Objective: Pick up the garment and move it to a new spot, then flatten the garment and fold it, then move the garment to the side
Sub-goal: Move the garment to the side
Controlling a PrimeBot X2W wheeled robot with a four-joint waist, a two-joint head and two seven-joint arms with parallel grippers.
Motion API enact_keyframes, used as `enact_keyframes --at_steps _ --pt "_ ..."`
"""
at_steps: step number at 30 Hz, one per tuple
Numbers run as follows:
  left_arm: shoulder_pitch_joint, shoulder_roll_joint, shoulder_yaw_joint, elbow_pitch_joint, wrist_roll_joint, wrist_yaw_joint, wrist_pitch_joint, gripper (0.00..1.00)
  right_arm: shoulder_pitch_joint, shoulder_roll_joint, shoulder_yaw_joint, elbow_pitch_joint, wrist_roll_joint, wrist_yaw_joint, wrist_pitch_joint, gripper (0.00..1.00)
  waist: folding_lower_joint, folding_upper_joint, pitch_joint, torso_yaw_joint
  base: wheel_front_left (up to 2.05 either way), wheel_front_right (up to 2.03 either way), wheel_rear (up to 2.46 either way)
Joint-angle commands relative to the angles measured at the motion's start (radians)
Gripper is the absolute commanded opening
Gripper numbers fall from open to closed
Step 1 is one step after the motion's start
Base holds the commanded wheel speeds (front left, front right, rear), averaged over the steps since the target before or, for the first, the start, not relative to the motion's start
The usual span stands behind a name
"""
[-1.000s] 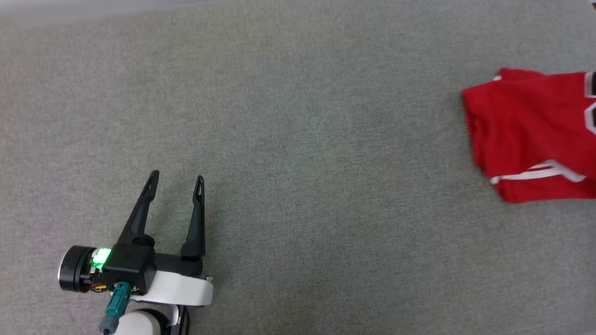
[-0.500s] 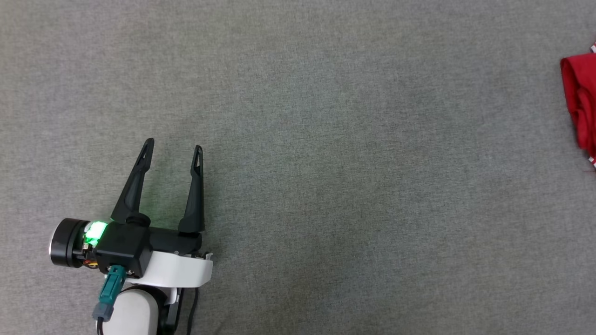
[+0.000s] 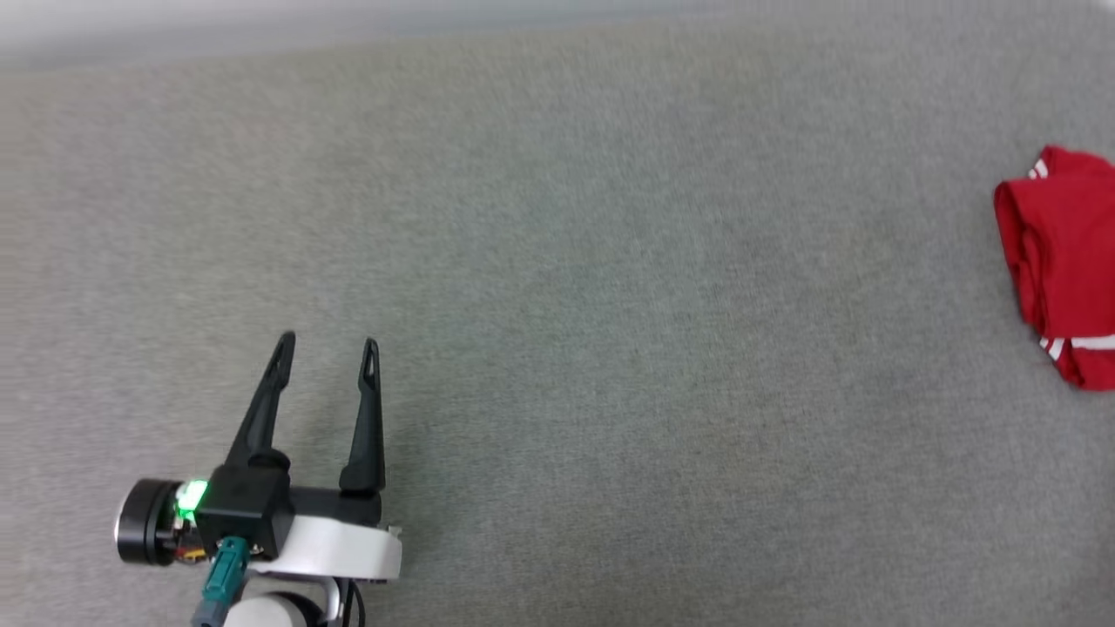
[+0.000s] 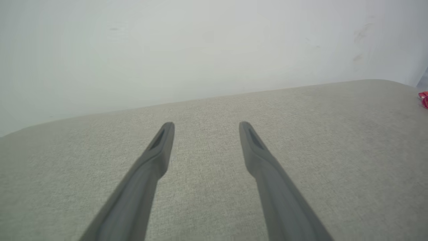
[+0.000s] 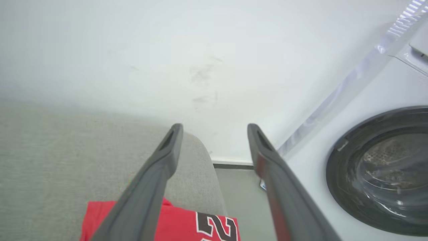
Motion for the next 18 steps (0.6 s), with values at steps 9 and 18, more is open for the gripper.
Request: enact_keyframes --at_steps 9,18 --pt "0.081 -0.015 0.015 0.032 -0.015 0.012 -0.002 1.00 0.236 0.266 -0.108 -0.404 -0.123 -0.002 -0.111 1.00 0.0001 0.0000 -0.151 0.097 0.00 0.00 0.00" --pt "0.120 -0.021 0.046 0.062 -0.023 0.011 -0.002 1.00 0.495 0.441 -0.021 -0.627 -0.076 -0.002 -0.117 1.00 0.0001 0.0000 -0.228 0.138 0.00 0.00 0.00"
